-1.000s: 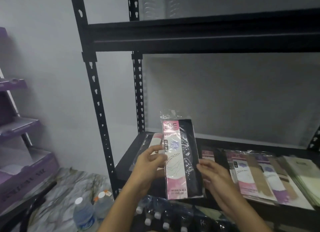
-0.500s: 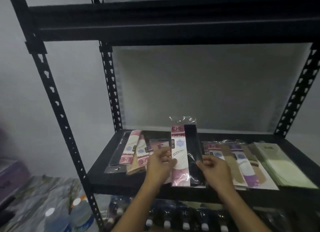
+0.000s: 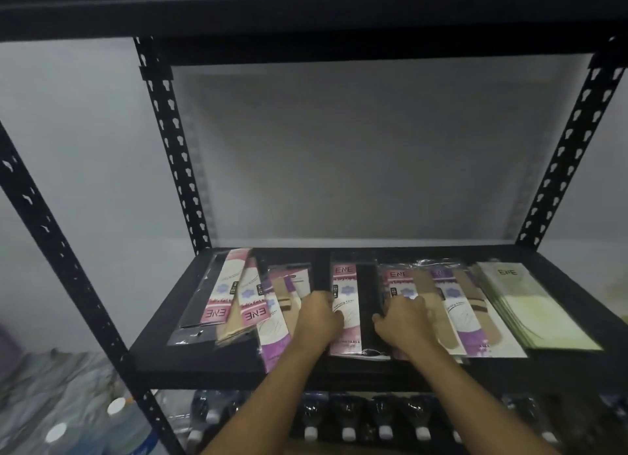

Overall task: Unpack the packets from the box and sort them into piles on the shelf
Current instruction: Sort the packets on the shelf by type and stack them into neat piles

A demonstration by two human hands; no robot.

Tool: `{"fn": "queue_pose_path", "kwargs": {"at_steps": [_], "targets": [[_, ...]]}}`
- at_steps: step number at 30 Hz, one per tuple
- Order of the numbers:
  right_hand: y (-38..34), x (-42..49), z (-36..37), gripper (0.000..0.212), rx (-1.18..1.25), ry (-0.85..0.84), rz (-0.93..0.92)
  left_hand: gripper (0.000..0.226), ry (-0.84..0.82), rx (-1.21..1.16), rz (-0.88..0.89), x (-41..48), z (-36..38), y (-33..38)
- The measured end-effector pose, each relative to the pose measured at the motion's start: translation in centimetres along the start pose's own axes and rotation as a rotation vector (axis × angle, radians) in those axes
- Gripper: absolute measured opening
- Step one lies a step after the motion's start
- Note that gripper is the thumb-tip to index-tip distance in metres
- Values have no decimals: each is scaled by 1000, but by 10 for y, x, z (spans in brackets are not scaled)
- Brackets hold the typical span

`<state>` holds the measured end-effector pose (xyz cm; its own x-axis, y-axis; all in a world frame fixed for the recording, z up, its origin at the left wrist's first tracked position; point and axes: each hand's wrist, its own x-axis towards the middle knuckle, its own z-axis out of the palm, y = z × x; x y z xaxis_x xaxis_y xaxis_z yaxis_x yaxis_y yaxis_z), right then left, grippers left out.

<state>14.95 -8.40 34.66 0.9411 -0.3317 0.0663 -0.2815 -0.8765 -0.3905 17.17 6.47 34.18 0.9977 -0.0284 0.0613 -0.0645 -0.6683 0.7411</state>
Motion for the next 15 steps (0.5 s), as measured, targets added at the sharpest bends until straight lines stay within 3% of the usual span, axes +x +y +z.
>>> {"fn": "queue_pose_path", "kwargs": {"at_steps": [8,15], "targets": [[-3,-4,1,23,-100,6,-65,18,-30,84,26,1,4,-4],[-11,-16,-2,28,185,209,-113,32,112,-16,69,-5,-21,-14]]}}
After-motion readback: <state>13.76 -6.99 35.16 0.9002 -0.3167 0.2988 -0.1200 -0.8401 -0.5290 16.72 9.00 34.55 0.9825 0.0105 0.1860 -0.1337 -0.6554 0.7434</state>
